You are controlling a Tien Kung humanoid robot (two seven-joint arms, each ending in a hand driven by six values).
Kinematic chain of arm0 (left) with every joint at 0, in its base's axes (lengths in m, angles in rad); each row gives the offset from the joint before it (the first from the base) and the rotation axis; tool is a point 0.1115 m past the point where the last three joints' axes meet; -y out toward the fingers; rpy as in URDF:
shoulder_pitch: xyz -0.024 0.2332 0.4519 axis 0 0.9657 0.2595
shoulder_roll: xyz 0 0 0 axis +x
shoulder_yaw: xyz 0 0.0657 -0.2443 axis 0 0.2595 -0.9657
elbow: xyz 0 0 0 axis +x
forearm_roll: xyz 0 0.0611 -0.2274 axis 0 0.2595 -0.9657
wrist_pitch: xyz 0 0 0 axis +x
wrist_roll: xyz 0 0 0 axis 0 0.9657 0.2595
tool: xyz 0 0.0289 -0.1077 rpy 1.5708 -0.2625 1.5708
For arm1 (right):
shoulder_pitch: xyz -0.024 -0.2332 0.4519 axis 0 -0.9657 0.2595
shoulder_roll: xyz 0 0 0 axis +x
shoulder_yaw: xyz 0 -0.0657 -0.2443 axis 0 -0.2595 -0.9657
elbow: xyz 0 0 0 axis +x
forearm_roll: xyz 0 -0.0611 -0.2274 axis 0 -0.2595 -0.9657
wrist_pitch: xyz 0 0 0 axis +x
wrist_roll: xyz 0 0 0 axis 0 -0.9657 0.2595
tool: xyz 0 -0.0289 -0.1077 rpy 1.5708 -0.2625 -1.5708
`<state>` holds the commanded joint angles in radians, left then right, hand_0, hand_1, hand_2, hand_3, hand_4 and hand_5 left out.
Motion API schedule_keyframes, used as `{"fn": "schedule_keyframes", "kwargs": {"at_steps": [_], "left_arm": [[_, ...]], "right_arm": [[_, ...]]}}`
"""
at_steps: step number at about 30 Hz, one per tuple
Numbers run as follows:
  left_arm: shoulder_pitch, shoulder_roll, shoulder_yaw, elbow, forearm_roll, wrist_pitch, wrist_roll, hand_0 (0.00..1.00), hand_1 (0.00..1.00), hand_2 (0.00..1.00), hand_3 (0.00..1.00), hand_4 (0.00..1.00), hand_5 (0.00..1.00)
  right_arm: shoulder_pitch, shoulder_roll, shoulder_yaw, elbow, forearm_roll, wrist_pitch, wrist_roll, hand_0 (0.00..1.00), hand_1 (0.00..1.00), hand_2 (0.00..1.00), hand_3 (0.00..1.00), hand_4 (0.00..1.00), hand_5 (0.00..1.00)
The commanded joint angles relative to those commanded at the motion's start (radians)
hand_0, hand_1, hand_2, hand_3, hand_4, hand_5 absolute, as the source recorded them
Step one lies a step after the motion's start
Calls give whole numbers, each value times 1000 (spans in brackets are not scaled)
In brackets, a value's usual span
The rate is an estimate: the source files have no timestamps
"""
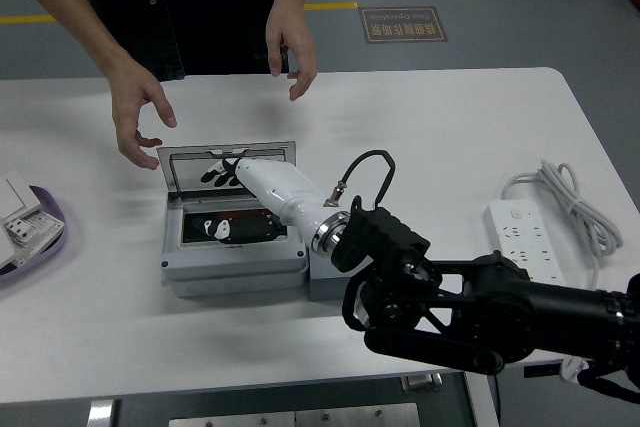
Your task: Pick up the cylinder from the cube,place it in the box,flap close box
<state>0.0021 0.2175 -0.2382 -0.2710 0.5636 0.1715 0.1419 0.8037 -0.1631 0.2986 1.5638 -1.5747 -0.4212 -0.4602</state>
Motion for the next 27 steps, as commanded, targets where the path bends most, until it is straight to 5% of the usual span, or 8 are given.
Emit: {"fn": "schedule_keyframes", "kwargs": {"at_steps": [7,17,27], "left_arm": [[-8,6,-4,-1,8,-2,2,512,558,560,598,716,153],[-14,9,-7,-3,17,-4,5,512,559,560,597,713,157],[-13,7,-6,-3,16,-4,6,513,559,560,597,713,160]], "right_arm": [[114,-25,14,-69,35,-34,32,746,668,685,712,787,511],[187,-5,-121,-241,151,-40,94,702,646,658,669,763,490],[161,-37,-148,-147,117,-42,92,694,642,652,664,763,491]]}}
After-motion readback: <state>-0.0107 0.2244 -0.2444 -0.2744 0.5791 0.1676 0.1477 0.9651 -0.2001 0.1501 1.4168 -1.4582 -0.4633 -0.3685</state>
